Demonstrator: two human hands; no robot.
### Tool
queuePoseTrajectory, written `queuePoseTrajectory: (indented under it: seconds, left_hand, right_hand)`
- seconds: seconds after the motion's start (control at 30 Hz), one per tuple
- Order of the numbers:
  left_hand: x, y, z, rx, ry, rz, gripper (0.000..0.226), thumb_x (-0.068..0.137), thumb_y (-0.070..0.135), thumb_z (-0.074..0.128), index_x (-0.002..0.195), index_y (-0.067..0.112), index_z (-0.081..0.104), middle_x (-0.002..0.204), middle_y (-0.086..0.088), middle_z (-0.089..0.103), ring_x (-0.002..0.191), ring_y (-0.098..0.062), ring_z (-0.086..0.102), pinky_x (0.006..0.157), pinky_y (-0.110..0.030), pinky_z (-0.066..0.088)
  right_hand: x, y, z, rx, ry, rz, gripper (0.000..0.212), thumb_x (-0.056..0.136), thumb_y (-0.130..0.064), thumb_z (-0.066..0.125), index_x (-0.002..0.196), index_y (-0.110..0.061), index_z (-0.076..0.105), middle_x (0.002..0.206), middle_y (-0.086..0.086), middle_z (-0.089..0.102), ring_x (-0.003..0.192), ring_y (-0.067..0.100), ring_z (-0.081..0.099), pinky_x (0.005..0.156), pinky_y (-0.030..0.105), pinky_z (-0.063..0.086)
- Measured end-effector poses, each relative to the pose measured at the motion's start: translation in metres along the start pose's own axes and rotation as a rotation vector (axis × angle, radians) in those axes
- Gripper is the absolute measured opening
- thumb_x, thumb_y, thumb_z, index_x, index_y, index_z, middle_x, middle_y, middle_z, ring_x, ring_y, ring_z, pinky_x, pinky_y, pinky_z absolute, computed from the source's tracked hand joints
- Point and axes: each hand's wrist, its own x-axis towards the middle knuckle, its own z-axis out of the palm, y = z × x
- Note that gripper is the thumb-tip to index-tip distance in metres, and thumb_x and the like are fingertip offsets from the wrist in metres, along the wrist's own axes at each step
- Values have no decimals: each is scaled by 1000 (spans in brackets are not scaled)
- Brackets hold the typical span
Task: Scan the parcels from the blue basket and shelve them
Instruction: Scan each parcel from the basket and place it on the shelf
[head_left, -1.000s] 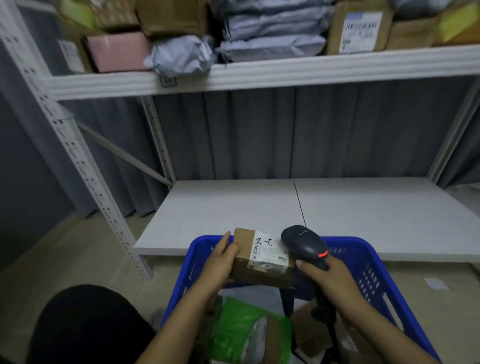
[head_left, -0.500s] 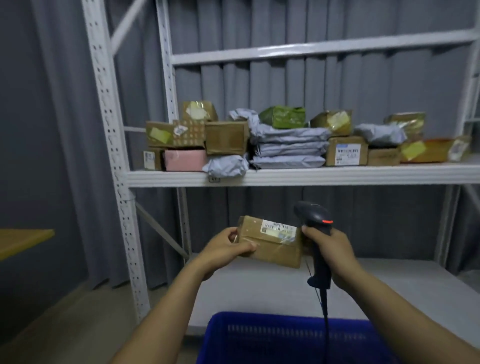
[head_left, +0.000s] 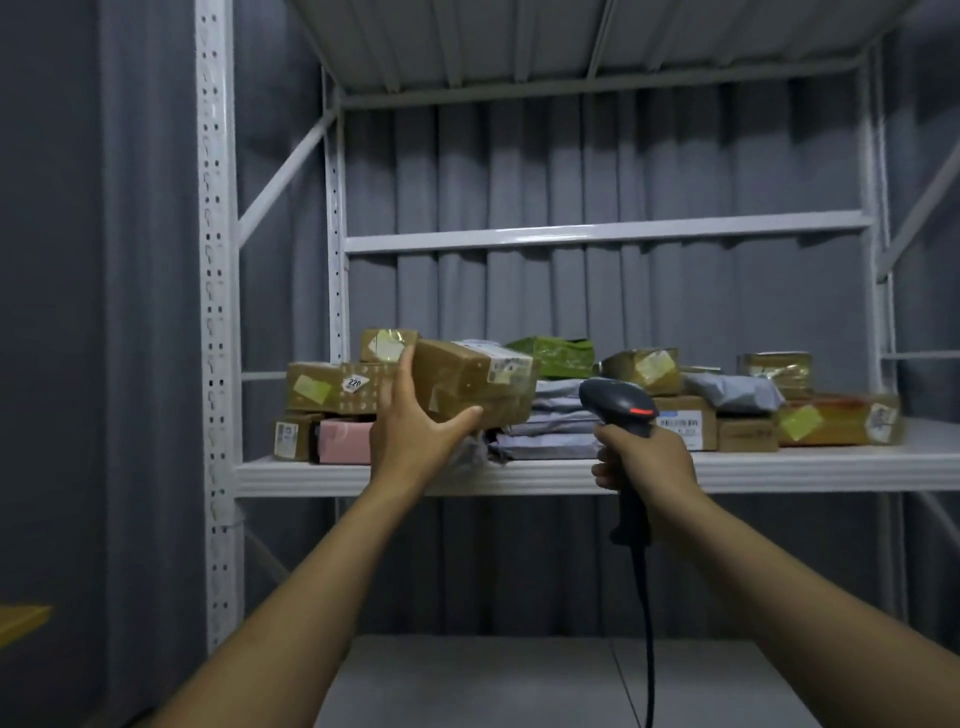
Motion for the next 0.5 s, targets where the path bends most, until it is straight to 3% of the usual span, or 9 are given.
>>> queuePoseTrajectory:
  seconds: [0.13, 0.23, 0.5]
  left_hand:
    - [33, 10, 25, 121, -2, 59, 100, 77, 54, 72, 148, 51, 1, 141, -12, 33, 118, -29, 48, 90, -33, 41]
    - [52, 18, 56, 191, -80, 128, 92, 82, 55, 66, 148, 51, 3, 135, -14, 35, 109, -31, 53, 86, -30, 41]
    - [99, 16, 149, 226, -289, 59, 81, 86, 58, 56, 145, 52, 1, 142, -23, 31, 120, -43, 47, 102, -50, 41]
  right_hand:
    - [28, -3, -5, -10, 22, -17, 11, 83, -13, 70, 81, -3, 64, 67, 12, 62, 57, 27, 61, 58, 33, 52]
    - [49, 2, -12, -4, 32, -1, 12, 83, -13, 71, 81, -3, 64, 64, 10, 61, 54, 26, 61, 56, 32, 50]
    - [88, 7, -50, -33, 42, 11, 11, 81, -8, 66, 71, -6, 61, 58, 8, 55, 50, 23, 52, 52, 30, 44]
